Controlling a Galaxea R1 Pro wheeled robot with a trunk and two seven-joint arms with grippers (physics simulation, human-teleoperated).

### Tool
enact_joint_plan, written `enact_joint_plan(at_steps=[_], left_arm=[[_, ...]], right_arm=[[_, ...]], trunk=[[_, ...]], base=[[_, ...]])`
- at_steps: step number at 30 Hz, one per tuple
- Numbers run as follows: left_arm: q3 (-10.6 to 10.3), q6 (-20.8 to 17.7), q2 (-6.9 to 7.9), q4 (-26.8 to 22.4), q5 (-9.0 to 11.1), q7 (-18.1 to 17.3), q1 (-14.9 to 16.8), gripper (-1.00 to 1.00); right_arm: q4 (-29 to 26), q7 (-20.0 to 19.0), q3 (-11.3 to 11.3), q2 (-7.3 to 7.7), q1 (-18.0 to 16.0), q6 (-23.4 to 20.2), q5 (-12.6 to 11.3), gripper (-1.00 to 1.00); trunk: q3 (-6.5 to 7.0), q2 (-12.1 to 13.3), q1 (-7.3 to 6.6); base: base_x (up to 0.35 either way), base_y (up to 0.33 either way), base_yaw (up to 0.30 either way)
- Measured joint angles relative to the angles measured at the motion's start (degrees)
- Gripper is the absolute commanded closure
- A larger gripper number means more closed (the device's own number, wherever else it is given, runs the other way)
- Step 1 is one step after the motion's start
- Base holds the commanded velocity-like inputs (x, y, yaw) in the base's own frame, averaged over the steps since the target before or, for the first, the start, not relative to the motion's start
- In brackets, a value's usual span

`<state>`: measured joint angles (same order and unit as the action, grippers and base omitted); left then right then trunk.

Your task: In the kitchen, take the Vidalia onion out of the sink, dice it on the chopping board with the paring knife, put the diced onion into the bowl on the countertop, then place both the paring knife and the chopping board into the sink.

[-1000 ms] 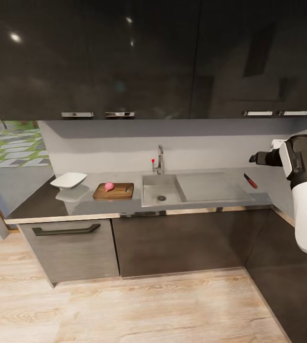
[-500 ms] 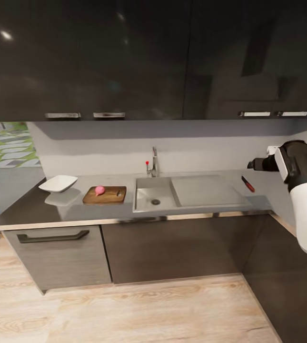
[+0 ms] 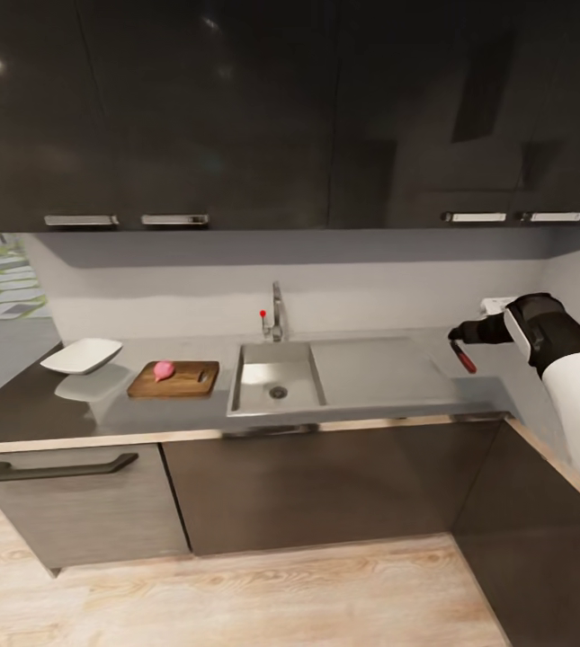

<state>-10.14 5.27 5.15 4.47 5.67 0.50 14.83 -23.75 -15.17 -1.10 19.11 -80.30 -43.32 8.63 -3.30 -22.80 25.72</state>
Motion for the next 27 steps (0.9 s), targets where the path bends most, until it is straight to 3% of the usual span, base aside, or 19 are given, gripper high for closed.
enact_joint_plan(at_steps=[10,16,18,21,27], left_arm=[[0.0,-0.02,0.04,0.0,0.0,0.0,-0.02,-1.0],[0.0,-0.01,0.08,0.0,0.0,0.0,-0.23,-1.0],[0.0,0.0,0.12,0.0,0.0,0.0,-0.25,-1.0],[0.0,0.0,0.15,0.0,0.0,-0.01,-0.28,-1.0],[0.0,0.01,0.3,0.01,0.0,0.0,-0.32,-1.0]], right_arm=[[1.3,-0.83,0.08,2.13,0.02,2.6,-0.37,-1.0],[4.18,-5.96,0.06,3.81,0.02,3.38,-0.25,-1.0],[5.58,-6.26,0.06,3.92,0.02,4.66,-0.21,-1.0],[10.69,-6.54,0.03,4.02,0.01,10.27,-0.09,-1.0],[12.01,-6.6,0.02,4.13,0.01,11.84,0.0,-1.0]], trunk=[[0.0,0.0,0.0],[0.0,0.0,0.0],[0.0,0.01,0.01],[0.0,0.01,0.01],[0.0,0.01,0.0]], base=[[0.25,-0.206,0.0],[0.231,-0.206,0.0],[0.223,-0.206,0.0],[0.219,-0.199,0.0],[0.225,-0.074,0.0]])
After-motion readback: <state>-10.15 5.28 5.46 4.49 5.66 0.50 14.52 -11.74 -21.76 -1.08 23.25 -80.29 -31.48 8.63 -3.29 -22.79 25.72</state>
